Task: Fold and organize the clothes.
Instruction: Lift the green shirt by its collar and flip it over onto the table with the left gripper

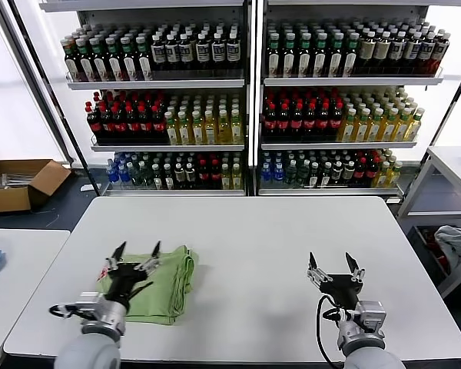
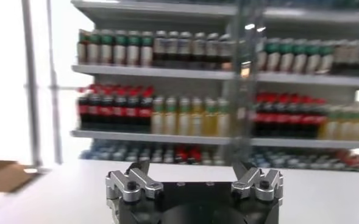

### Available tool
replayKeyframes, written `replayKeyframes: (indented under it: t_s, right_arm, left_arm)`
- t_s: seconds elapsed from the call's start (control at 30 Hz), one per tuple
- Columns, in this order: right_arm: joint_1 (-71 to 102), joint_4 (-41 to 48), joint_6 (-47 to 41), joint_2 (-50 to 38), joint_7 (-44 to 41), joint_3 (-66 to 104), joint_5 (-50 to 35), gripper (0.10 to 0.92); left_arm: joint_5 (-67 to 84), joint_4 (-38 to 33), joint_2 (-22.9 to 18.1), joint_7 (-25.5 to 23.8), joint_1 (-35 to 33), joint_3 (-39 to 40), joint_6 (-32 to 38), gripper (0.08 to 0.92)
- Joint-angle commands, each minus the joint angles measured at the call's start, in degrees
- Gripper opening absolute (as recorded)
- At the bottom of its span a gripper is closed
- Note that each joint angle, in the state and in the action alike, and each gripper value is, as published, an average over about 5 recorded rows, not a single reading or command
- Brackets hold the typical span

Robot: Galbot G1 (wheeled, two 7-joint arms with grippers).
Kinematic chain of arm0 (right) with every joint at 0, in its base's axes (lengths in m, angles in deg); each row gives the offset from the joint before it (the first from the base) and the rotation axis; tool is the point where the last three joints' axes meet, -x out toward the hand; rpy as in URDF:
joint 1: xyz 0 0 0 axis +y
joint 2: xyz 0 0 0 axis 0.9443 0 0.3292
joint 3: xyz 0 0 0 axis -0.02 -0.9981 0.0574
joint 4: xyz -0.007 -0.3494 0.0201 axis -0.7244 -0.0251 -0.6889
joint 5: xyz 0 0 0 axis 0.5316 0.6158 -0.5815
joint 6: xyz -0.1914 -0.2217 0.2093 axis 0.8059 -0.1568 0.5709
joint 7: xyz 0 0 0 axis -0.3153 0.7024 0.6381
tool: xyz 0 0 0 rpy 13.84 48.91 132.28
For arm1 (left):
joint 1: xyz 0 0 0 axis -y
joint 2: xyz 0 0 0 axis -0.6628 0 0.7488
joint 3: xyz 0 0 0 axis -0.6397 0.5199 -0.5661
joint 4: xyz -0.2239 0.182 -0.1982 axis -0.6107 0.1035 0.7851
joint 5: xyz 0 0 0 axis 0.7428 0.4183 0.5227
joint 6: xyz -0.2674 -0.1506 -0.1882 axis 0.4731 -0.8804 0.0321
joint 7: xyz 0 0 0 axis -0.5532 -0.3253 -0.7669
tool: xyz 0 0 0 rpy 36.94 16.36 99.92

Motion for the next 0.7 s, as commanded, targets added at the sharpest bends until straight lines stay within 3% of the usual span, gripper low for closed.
replayKeyframes:
  t_s: [0.03, 0.7]
  right_arm:
    - [-2.97, 1.12, -0.32, 0.16, 0.01, -2.09, -0.07, 0.823]
    - [-1.34, 0.17, -0.38, 0.79, -0.26, -2.15, 0.76, 0.823]
  left_arm:
    - [4.63, 5.73, 3.41, -0.48, -2.68, -11.30, -0.75, 0.823]
    - [4.42, 13.50, 2.65, -4.62, -0.80, -5.14, -0.65, 0.823]
